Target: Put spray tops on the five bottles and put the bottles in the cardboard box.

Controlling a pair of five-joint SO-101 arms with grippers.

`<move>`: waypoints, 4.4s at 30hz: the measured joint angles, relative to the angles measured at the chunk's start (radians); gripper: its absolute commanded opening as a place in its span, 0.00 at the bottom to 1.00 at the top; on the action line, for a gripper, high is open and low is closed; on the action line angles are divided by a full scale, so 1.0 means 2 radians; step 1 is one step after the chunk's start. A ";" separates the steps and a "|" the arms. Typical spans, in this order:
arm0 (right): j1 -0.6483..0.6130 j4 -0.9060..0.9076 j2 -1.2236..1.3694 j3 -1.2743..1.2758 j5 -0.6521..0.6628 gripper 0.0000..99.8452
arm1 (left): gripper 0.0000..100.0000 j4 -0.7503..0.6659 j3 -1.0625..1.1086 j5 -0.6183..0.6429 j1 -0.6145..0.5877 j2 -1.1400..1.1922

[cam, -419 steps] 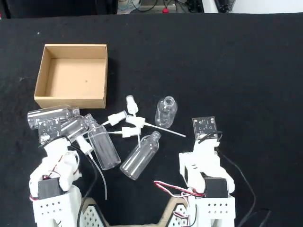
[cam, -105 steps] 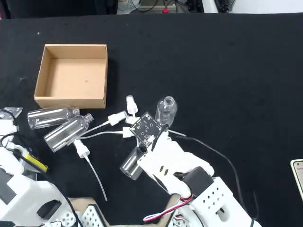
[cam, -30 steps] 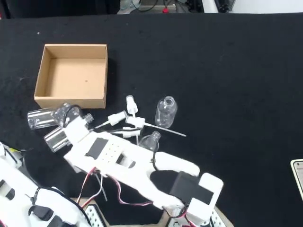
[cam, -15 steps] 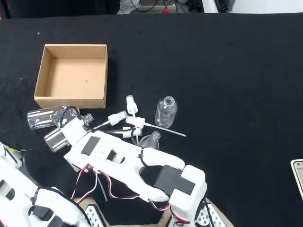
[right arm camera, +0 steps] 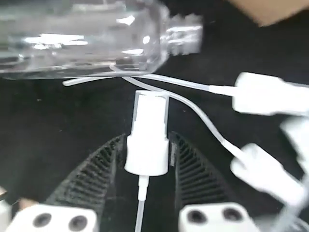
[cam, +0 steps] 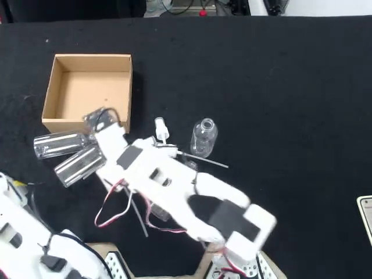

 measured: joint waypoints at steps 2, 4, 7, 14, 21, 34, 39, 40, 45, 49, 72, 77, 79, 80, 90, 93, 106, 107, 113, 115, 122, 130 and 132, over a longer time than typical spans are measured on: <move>0.007 0.028 -0.058 0.000 0.010 0.06 | 0.08 0.024 -0.012 0.000 0.025 -0.030; 0.018 0.043 -0.120 0.000 0.025 0.06 | 0.08 0.044 -0.026 0.000 0.054 -0.070; 0.051 0.051 -0.208 0.000 0.040 0.06 | 0.08 0.050 -0.032 0.000 0.107 -0.137; 0.124 0.055 -0.384 0.000 0.048 0.06 | 0.08 0.020 -0.035 0.027 0.229 -0.219; 0.172 0.021 -0.506 -0.035 0.048 0.06 | 0.08 -0.092 -0.012 0.123 0.328 -0.216; 0.204 -0.117 -0.530 -0.037 0.035 0.06 | 0.08 -0.331 0.140 0.199 0.516 -0.216; 0.203 -0.150 -0.532 -0.024 0.000 0.06 | 0.08 -0.404 0.212 0.199 0.568 -0.216; 0.203 -0.166 -0.532 -0.012 -0.001 0.06 | 0.08 -0.409 0.216 0.199 0.575 -0.215; 0.203 -0.277 -0.533 0.072 -0.001 0.06 | 0.08 -0.417 0.235 0.199 0.585 -0.214; 0.203 -0.329 -0.533 0.101 -0.001 0.06 | 0.08 -0.420 0.235 0.199 0.585 -0.214; 0.205 -0.377 -0.419 0.096 -0.004 0.06 | 0.08 -0.591 0.305 0.199 0.589 -0.214; 0.195 -0.377 -0.396 0.096 -0.004 0.06 | 0.08 -0.591 0.305 0.199 0.588 -0.214; 0.193 -0.377 -0.392 0.096 -0.004 0.06 | 0.08 -0.591 0.305 0.199 0.588 -0.214; 0.193 -0.377 -0.392 0.096 -0.004 0.06 | 0.08 -0.591 0.305 0.199 0.588 -0.214; 0.251 -0.377 -0.412 0.096 -0.004 0.06 | 0.08 -0.570 0.305 0.199 0.642 -0.214; 0.284 -0.371 -0.437 0.096 -0.004 0.06 | 0.08 -0.570 0.305 0.199 0.648 -0.214; 0.299 -0.366 -0.484 0.144 -0.004 0.06 | 0.08 -0.570 0.305 0.199 0.662 -0.214; 0.291 -0.366 -0.484 0.153 -0.004 0.06 | 0.08 -0.570 0.305 0.199 0.667 -0.214; 0.283 -0.366 -0.484 0.211 -0.004 0.06 | 0.08 -0.570 0.305 0.199 0.684 -0.214; 0.281 -0.366 -0.484 0.217 -0.004 0.06 | 0.08 -0.570 0.305 0.199 0.684 -0.214; 0.274 -0.401 -0.484 0.217 0.030 0.06 | 0.08 -0.570 0.305 0.199 0.683 -0.214; 0.204 -0.402 -0.585 0.245 0.184 0.06 | 0.08 -0.570 0.313 0.199 0.682 -0.214; 0.198 -0.402 -0.607 0.247 0.193 0.06 | 0.08 -0.570 0.313 0.199 0.682 -0.214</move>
